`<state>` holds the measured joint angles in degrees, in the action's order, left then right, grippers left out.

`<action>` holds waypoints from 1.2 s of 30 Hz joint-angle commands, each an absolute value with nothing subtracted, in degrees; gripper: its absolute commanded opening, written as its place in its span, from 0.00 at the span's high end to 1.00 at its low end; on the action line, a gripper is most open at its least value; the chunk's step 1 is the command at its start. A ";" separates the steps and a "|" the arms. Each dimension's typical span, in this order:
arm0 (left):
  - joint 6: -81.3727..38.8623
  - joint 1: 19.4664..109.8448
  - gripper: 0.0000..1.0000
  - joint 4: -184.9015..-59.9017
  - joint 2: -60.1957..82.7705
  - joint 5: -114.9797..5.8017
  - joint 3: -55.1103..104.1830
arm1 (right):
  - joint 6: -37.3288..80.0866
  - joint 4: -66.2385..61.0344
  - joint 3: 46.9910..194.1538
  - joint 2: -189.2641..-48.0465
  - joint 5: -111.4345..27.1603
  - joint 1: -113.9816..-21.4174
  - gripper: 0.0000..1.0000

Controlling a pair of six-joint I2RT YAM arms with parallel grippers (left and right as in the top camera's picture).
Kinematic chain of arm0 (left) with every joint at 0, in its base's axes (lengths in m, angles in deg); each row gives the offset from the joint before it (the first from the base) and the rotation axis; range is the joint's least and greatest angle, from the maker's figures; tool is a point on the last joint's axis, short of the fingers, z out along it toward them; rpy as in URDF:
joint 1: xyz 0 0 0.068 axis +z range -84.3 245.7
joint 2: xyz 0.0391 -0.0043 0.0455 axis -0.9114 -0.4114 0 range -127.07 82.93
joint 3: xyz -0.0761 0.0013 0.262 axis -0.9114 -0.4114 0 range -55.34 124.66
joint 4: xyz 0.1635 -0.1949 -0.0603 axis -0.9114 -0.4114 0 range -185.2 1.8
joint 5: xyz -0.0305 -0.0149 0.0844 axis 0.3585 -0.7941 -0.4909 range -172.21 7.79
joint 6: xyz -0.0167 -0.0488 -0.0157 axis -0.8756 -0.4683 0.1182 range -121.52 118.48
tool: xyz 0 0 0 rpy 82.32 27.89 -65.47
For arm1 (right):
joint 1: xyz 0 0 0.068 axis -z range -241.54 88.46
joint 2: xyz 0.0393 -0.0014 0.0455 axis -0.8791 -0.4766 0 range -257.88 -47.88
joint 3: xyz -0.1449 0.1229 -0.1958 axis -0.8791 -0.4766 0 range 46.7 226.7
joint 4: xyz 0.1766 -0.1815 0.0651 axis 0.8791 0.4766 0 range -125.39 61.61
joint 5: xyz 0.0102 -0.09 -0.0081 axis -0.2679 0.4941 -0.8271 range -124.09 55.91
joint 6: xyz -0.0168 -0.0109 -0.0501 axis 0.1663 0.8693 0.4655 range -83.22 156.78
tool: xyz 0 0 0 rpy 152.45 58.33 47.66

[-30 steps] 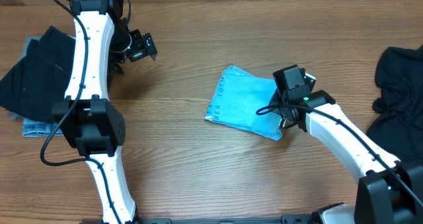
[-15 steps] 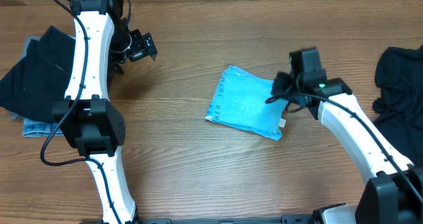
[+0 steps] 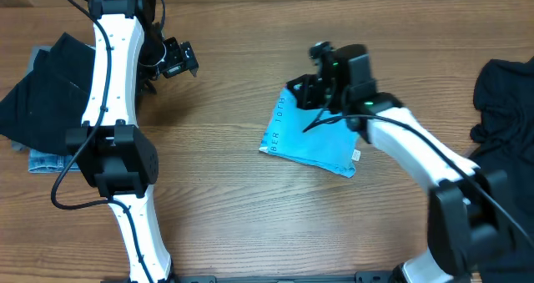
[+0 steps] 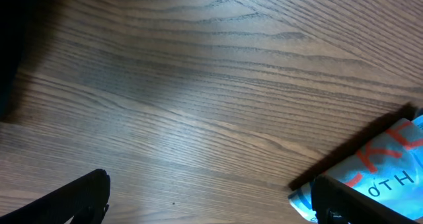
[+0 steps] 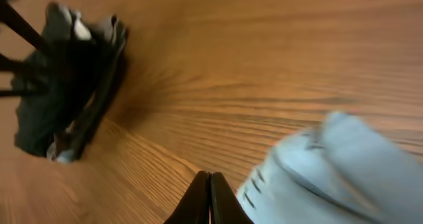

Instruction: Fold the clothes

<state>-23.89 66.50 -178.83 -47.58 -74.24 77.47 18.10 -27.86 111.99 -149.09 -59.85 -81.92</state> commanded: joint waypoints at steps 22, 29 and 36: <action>-23.80 66.44 0.00 -178.74 -46.49 -73.78 78.70 | 19.15 -18.83 125.17 -161.77 -60.55 -80.04 0.96; -23.80 66.44 0.00 -178.74 -46.49 -73.80 78.70 | 20.00 -9.65 127.82 -154.62 -55.59 -72.54 0.96; -23.80 66.44 0.00 -178.74 -46.49 -73.80 78.70 | 23.98 -5.02 123.27 -157.05 -55.07 -69.76 0.96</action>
